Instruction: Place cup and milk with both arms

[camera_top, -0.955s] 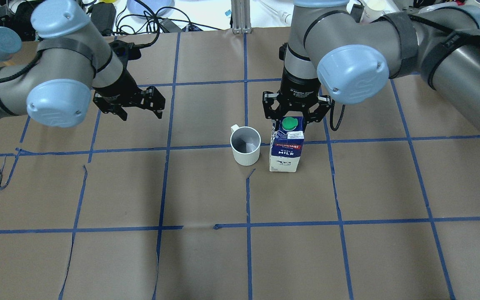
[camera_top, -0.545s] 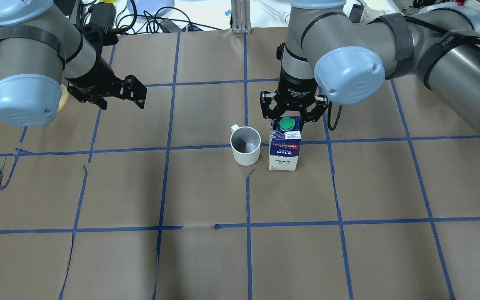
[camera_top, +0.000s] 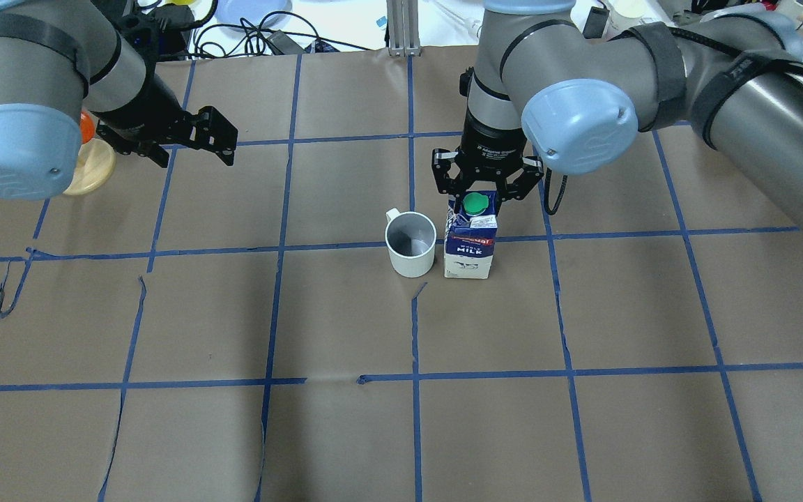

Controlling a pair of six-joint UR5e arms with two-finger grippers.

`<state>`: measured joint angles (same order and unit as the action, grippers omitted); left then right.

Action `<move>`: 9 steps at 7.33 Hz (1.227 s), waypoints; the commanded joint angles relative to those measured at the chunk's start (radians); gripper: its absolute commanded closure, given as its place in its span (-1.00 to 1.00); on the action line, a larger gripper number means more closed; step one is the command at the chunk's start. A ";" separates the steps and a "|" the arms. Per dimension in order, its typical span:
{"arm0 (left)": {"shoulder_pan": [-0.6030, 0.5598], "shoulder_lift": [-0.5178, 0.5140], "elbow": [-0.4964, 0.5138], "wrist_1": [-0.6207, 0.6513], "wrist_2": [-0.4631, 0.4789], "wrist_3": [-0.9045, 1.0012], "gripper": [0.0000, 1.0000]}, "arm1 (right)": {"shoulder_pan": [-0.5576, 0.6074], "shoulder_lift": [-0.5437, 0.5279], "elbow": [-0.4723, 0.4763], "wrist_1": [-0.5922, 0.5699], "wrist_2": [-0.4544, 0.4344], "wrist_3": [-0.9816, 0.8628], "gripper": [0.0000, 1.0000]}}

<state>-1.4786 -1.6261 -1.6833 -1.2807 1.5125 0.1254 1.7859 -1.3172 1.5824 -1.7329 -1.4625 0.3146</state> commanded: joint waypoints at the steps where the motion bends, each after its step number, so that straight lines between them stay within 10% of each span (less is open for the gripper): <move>1: 0.004 -0.017 0.186 -0.276 0.024 -0.012 -1.00 | 0.001 0.003 0.001 -0.001 0.001 0.003 -0.18; 2: 0.003 -0.029 0.244 -0.308 0.025 -0.024 -1.00 | 0.001 0.003 0.001 0.001 0.004 0.007 -0.99; 9: 0.004 -0.032 0.220 -0.286 0.023 -0.024 -1.00 | -0.086 -0.080 -0.064 0.071 -0.145 -0.183 -1.00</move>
<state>-1.4741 -1.6564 -1.4656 -1.5673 1.5348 0.1024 1.7425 -1.3666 1.5358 -1.6861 -1.5633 0.2285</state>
